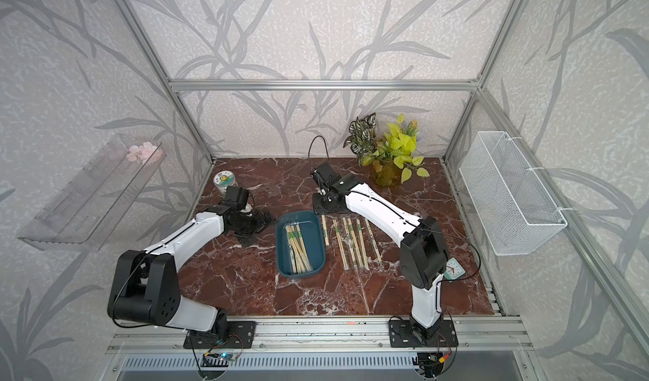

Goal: Take the paired disposable chopsticks out of the storage box
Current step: Place the paired disposable chopsticks at the center of the board.

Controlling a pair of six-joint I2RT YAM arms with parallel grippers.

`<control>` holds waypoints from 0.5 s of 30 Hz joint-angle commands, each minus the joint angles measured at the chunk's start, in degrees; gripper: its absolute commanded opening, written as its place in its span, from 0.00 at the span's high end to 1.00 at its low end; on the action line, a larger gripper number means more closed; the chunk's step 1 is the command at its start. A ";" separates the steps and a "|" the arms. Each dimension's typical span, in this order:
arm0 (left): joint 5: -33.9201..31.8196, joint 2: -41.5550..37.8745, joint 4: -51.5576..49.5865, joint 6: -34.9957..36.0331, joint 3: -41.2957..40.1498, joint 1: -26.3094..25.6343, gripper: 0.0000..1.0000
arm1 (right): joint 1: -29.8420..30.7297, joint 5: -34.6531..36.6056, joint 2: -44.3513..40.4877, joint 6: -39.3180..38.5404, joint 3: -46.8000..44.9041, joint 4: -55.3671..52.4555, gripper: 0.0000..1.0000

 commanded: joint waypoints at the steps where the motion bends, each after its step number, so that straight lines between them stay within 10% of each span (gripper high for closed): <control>1: -0.61 -1.54 0.01 -0.77 -0.48 -0.82 0.01 | -1.84 0.08 -3.25 -0.56 -4.07 1.56 1.00; 15: -1.77 -2.62 0.37 -2.27 -1.60 -3.15 0.01 | -2.58 -2.21 -6.02 -1.04 -21.41 9.08 1.00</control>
